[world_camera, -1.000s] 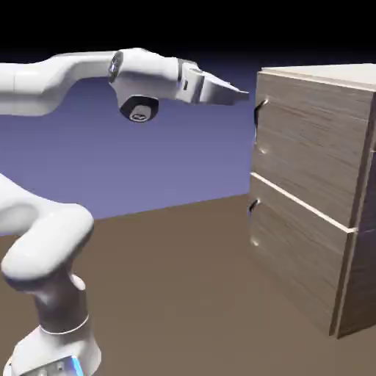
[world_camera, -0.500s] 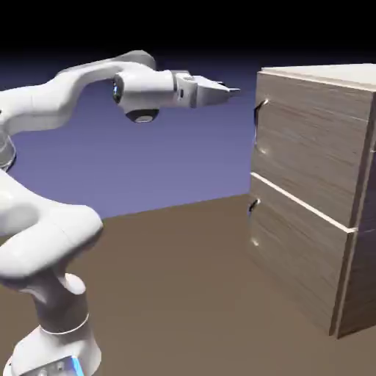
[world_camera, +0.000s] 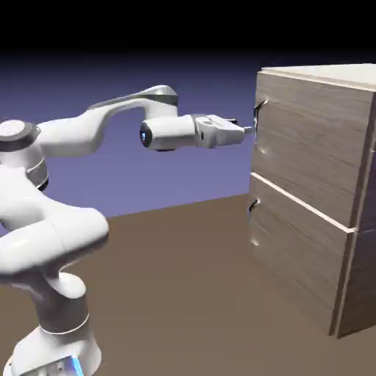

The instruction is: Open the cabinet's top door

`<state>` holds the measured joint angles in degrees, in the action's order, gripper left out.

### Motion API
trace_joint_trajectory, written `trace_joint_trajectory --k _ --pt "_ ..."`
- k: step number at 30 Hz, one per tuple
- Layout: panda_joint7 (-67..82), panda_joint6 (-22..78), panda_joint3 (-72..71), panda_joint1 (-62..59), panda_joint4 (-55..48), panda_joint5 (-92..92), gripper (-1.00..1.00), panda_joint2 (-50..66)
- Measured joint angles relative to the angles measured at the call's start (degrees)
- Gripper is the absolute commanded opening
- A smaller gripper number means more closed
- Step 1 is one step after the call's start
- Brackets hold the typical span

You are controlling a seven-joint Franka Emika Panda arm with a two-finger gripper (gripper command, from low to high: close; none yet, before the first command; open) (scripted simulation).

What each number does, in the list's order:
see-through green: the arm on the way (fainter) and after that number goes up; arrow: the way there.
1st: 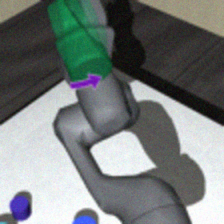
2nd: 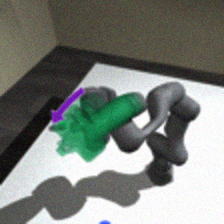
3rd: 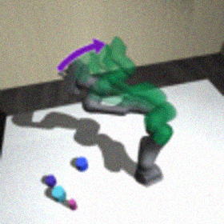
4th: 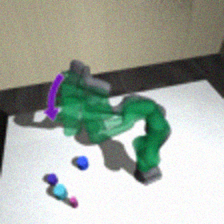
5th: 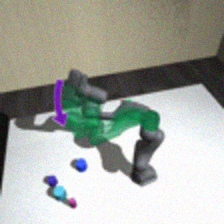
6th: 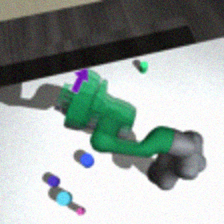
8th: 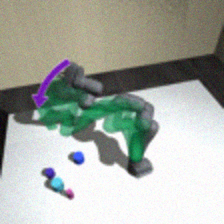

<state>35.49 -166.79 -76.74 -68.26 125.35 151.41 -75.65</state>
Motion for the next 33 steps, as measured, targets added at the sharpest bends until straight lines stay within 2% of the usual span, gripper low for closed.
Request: trace_joint_trajectory --k 4,5,7,18,27,33 --pt "-0.7 0.8 -2.4 -8.5 -7.5 0.6 0.0 0.3" --pt "-0.8 0.9 -2.5 -9.1 -8.1 0.6 -1.0 0.4" --pt "-0.8 0.9 -2.5 -9.1 -8.1 0.6 -1.0 0.4" --pt "5.7 21.5 6.7 7.2 14.8 1.9 -1.0 -1.2" --pt "10.3 41.7 19.2 19.1 33.3 -5.5 -1.0 -1.9" --pt "12.8 56.6 30.9 21.8 42.4 -15.5 -1.0 -2.6"
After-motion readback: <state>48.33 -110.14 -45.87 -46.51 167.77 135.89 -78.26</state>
